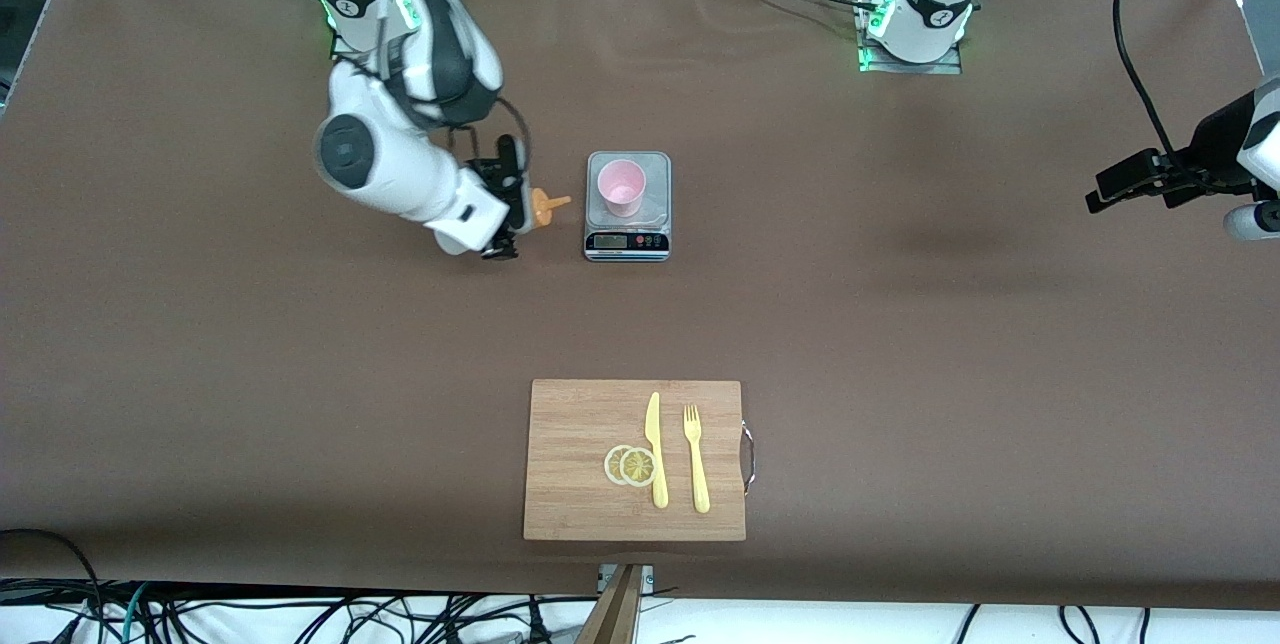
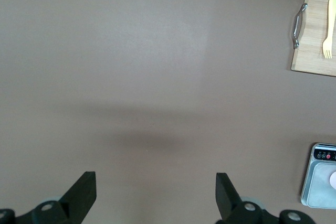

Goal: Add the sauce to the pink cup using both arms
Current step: 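Carry the bottle upright back to its starting spot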

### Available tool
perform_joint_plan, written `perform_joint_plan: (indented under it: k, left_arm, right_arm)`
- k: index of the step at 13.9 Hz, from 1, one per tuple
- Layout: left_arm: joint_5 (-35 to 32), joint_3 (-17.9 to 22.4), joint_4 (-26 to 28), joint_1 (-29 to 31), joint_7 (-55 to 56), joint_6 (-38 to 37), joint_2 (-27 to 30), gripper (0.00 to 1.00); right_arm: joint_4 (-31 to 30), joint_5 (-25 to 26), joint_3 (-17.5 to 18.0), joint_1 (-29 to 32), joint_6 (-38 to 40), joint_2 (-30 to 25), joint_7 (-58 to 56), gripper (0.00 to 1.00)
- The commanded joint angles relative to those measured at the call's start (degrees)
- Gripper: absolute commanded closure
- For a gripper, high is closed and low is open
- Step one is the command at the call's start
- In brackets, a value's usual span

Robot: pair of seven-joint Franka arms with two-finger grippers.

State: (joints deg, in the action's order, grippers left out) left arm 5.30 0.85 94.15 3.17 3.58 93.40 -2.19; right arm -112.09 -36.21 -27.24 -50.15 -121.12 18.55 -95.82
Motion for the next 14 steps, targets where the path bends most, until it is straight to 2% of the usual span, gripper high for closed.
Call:
perform_joint_plan:
  k: [1,4,8,12,14]
  left_arm:
    - [1.91,0.11,-1.25,0.26,0.11,-1.12,-0.44,0.00]
    - [1.91,0.11,-1.25,0.26,0.11,-1.12,-0.44,0.00]
    - [1.82,0.11,-1.25,0.26,0.11,-1.12,-0.44,0.00]
    - [1.82,0.03,-1.25,0.26,0.11,-1.12,-0.44,0.00]
    - [1.82,0.11,-1.25,0.26,0.11,-1.12,-0.44,0.00]
  right_arm:
    - [-3.83,-12.35,-3.08,4.24,1.83,-1.59,-16.44,1.00]
    - [-3.75,-21.42,-3.08,14.17,10.34,1.57,-32.54,1.00]
    - [-3.05,-29.87,-3.08,26.92,24.50,7.10,-47.24,1.00]
    - [0.64,-33.39,-2.73,36.94,37.68,14.84,-52.71,1.00]
    - [1.08,-36.38,-2.55,39.33,40.60,17.21,-53.15,1.00]
